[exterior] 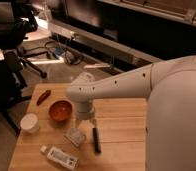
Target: Place the eraser in the ceramic cup
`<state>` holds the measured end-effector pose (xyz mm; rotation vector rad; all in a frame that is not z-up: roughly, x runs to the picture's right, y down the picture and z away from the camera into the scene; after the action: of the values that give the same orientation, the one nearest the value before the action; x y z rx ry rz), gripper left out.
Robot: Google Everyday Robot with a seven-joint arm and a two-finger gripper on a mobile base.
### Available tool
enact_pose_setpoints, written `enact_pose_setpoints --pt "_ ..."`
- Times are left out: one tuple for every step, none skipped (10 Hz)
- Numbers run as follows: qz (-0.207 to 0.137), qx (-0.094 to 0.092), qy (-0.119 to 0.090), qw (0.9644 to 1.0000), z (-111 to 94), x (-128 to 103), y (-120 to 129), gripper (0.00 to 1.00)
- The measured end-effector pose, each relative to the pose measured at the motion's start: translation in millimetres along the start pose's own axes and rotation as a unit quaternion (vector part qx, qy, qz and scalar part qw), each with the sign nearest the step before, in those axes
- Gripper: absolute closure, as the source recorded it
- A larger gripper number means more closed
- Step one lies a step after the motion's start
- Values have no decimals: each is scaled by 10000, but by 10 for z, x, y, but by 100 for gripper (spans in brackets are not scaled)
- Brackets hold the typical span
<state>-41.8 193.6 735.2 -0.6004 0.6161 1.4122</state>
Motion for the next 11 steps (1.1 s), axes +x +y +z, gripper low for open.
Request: enact_pose_setpoints --pt "-55 103 -19 9999 98 14 -56 35" --pt "-92 180 -28 9998 175 25 -89 35" --pt "-124 261 -22 9996 261 43 -117 35" --pt "-140 363 23 9992 371 80 -150 35" --pt "-137 408 68 9991 438 109 -169 35" --pt "-118 468 131 9987 531 137 -213 35" --pt "-85 543 219 9982 618 148 -259 35" --pt "-55 608 293 9977 668 136 -282 35" --pt "-22 676 342 9971 690 98 -300 35" --pt "13 733 395 9965 707 35 -330 35" --pt "56 742 447 9962 734 -12 -358 36"
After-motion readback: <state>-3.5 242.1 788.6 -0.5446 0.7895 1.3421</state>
